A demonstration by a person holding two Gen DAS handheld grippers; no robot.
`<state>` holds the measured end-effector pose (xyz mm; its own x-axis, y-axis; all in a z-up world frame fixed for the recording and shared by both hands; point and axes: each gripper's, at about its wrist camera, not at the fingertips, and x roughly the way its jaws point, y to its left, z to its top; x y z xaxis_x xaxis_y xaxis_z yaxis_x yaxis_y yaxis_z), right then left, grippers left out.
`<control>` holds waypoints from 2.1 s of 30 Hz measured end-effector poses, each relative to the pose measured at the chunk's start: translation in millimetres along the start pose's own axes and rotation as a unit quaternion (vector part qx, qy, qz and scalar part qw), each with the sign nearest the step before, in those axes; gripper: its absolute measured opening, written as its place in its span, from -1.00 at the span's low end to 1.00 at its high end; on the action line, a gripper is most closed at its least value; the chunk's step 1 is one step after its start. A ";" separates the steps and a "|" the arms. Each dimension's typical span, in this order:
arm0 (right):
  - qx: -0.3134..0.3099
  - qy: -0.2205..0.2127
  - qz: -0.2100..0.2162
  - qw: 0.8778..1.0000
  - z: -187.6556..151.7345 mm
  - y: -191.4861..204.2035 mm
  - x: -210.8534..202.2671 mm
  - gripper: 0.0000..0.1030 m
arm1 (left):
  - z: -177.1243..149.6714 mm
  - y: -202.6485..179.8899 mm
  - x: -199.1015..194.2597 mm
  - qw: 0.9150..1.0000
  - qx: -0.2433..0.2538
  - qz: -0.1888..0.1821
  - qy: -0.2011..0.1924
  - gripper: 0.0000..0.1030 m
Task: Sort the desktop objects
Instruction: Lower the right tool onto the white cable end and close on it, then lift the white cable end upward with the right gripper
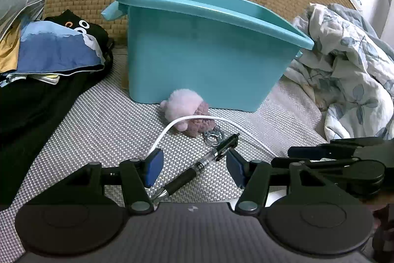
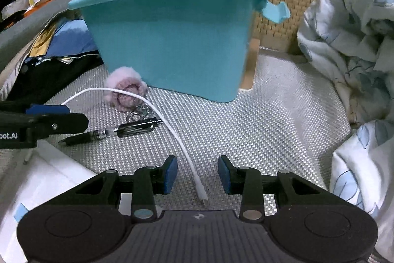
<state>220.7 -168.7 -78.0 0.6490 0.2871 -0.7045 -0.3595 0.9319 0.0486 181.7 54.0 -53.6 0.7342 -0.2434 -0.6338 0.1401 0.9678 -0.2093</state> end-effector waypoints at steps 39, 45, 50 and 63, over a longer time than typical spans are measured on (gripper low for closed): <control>-0.173 -0.184 -0.099 0.962 40.5 68.1 -105.7 -0.90 | -3.9 -10.0 -3.5 0.999 0.004 -0.042 -0.006 0.19; -0.178 -0.235 -0.106 0.950 71.7 73.3 -141.3 -1.00 | -5.1 -13.9 -2.9 0.999 0.011 -0.046 -0.003 0.19; -0.194 -0.248 -0.103 0.944 90.9 76.2 -156.4 -1.00 | -4.9 -12.8 -4.7 0.999 0.018 -0.033 -0.005 0.19; -0.105 -0.127 -0.034 0.986 55.6 47.2 -98.0 -0.97 | 8.0 8.7 -16.9 1.000 0.003 -0.016 -0.026 0.18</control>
<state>177.5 -140.6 32.7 0.8135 0.2966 -0.5002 -0.4231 0.8920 -0.1592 175.9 67.1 -38.8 0.7632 -0.2714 -0.5864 0.1688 0.9597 -0.2245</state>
